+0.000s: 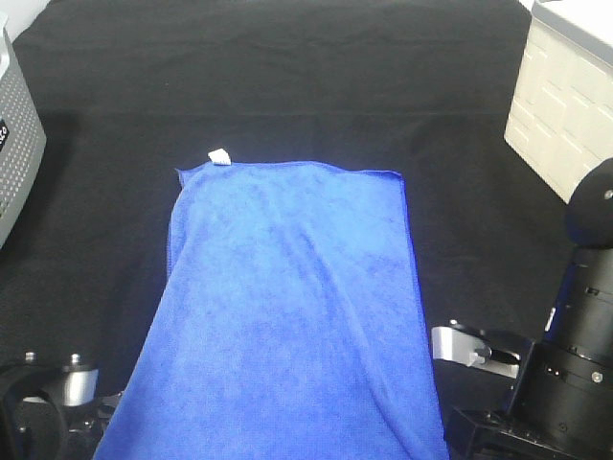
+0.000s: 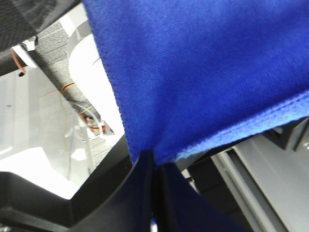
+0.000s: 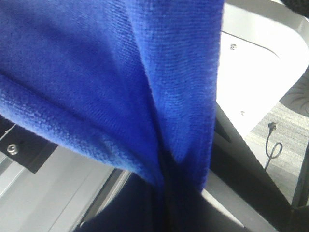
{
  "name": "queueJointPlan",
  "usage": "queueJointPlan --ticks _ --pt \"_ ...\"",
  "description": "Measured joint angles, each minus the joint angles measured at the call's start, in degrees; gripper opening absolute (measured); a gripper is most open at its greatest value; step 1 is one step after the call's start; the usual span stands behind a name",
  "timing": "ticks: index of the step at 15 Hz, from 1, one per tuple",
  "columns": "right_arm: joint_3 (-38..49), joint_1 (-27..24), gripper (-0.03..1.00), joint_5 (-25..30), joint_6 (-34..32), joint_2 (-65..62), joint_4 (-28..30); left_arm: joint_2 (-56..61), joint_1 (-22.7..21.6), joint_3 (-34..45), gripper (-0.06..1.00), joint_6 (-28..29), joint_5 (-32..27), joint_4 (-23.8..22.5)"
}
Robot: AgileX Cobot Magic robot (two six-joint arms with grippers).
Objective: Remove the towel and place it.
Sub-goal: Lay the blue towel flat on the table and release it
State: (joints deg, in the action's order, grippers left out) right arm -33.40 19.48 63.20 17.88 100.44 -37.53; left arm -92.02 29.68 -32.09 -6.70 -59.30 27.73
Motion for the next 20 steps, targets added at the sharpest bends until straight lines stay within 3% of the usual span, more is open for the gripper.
queueJointPlan --ticks 2,5,10,11,13,20 --pt "0.0 0.0 0.07 -0.2 0.8 1.0 1.1 -0.2 1.8 -1.3 0.00 0.0 -0.1 -0.4" --pt "0.0 0.0 0.28 -0.3 0.9 1.3 2.3 -0.4 3.1 -3.2 0.04 0.0 -0.2 -1.2" --pt "0.0 -0.2 0.59 -0.6 0.9 1.4 0.4 -0.4 3.1 -3.5 0.34 0.0 -0.5 1.9" --pt "0.0 -0.2 0.62 -0.6 0.9 1.4 0.3 -0.4 3.1 -3.5 0.45 0.0 -0.6 2.9" --pt "0.0 -0.2 0.64 -0.6 0.9 1.4 0.3 -0.4 3.1 -3.5 0.56 0.0 -1.0 2.9" --pt "0.1 -0.2 0.64 -0.5 1.3 -2.3 0.3 1.1 3.1 -6.0 0.60 0.1 -2.1 2.7"
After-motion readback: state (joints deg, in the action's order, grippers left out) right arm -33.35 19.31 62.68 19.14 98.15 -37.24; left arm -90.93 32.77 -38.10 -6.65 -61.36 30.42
